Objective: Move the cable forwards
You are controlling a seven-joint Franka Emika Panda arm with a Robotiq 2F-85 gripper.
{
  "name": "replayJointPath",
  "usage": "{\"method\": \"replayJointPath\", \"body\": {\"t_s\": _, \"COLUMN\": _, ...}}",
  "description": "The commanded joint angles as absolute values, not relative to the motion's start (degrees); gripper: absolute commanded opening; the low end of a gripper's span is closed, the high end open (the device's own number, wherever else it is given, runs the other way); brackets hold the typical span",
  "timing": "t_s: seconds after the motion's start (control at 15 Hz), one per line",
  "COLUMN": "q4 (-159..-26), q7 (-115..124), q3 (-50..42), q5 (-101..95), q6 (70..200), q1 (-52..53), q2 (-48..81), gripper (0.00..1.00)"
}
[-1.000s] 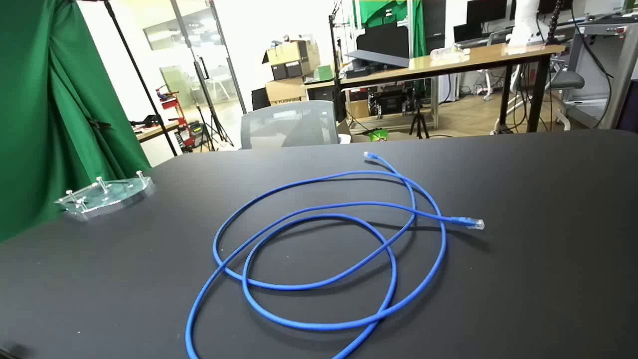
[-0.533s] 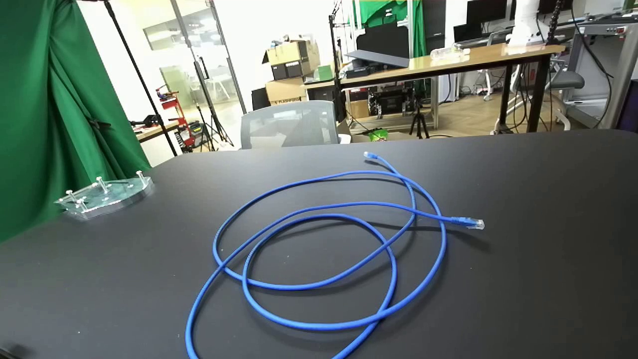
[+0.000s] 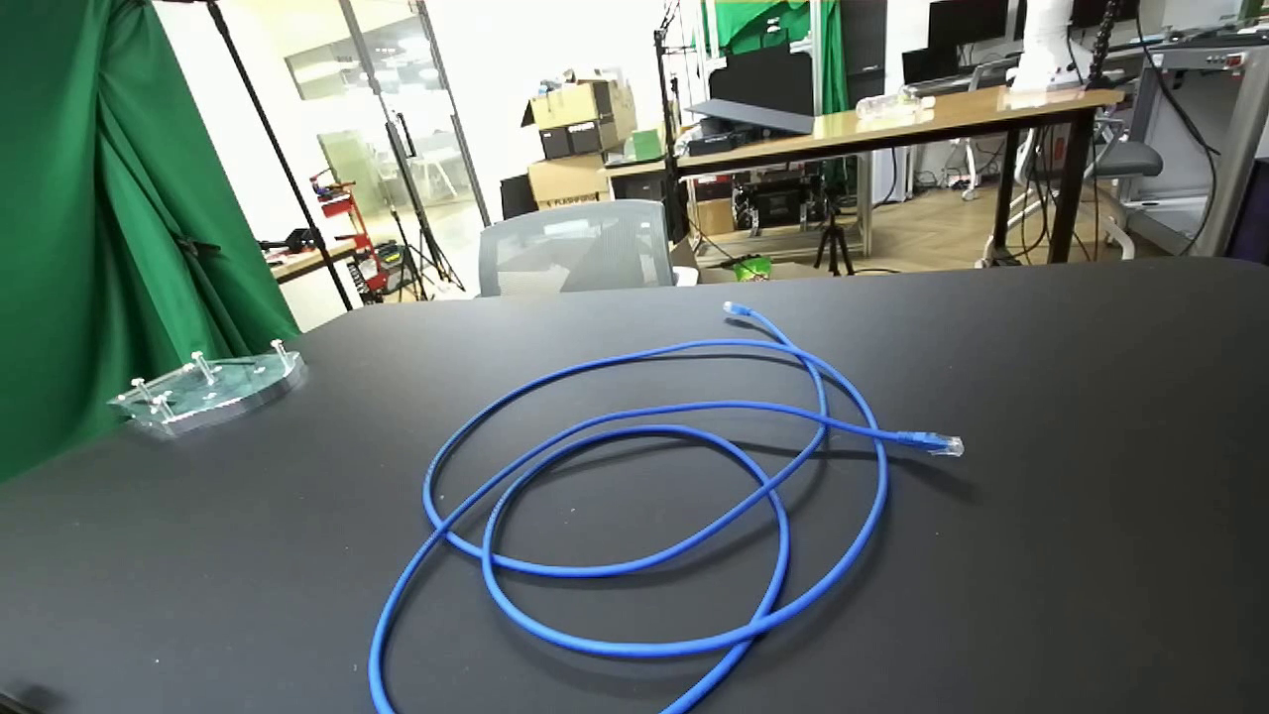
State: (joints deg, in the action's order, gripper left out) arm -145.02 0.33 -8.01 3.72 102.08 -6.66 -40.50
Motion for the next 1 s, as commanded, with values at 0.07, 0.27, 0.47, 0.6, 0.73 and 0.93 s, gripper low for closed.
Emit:
{"method": "replayJointPath", "body": {"t_s": 0.07, "q4": -138.69, "q7": -5.2, "q3": -7.93, "q5": -2.68, "q6": 114.07, "q1": -6.79, "q2": -30.08, "gripper": 1.0}}
{"method": "replayJointPath", "body": {"t_s": 0.27, "q4": -133.51, "q7": -10.13, "q3": -8.19, "q5": -6.16, "q6": 115.54, "q1": -5.85, "q2": -21.21, "gripper": 1.0}}
{"method": "replayJointPath", "body": {"t_s": 0.47, "q4": -127.77, "q7": -17.39, "q3": -8.71, "q5": -6.69, "q6": 111.21, "q1": -4.94, "q2": -13.74, "gripper": 1.0}}
{"method": "replayJointPath", "body": {"t_s": 0.6, "q4": -131.67, "q7": -16.17, "q3": -8.17, "q5": -5.85, "q6": 113.76, "q1": -5.55, "q2": -16.43, "gripper": 1.0}}
{"method": "replayJointPath", "body": {"t_s": 0.73, "q4": -130.56, "q7": -16.79, "q3": -8.12, "q5": -5.69, "q6": 113.89, "q1": -5.58, "q2": -14.07, "gripper": 1.0}}
{"method": "replayJointPath", "body": {"t_s": 0.93, "q4": -132.2, "q7": -17.31, "q3": -7.89, "q5": -7.38, "q6": 117.12, "q1": -5.6, "q2": -15.48, "gripper": 1.0}}
